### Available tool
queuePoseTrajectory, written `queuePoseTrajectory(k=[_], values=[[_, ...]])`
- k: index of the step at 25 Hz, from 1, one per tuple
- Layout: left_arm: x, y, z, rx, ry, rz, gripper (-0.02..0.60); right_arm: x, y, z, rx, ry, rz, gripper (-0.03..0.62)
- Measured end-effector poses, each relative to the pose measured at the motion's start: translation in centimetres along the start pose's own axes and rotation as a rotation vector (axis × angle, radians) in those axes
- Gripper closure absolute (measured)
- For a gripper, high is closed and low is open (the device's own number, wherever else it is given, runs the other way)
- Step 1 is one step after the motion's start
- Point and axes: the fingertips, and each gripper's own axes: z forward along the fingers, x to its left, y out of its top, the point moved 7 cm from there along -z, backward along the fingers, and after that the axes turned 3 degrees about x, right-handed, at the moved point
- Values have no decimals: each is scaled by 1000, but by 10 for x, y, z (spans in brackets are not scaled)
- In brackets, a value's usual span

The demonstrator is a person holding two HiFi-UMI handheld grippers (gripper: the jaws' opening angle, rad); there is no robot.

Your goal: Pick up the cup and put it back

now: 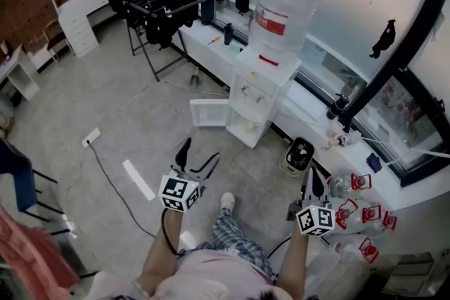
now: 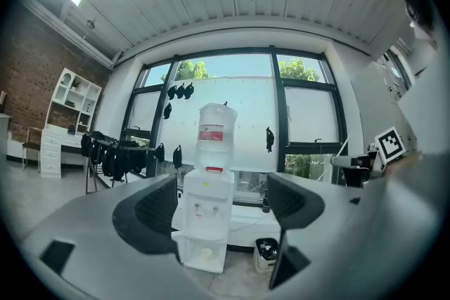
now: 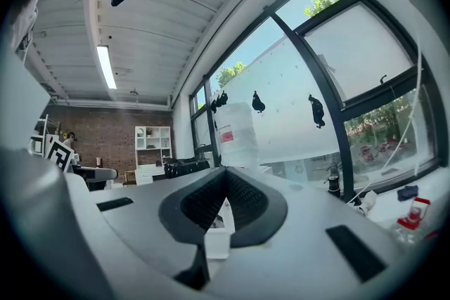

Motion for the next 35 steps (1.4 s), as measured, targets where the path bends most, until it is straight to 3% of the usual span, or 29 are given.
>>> queuePoseTrajectory(k=[18, 26, 35], values=[[90, 47, 230, -12, 60, 17, 199, -66, 34, 274, 14, 91, 1, 577], [106, 53, 276, 16, 46, 19, 199, -72, 29, 318, 39, 98, 17, 577], [124, 53, 306, 44, -19, 27, 201, -67, 23, 329, 53, 32, 27, 577]])
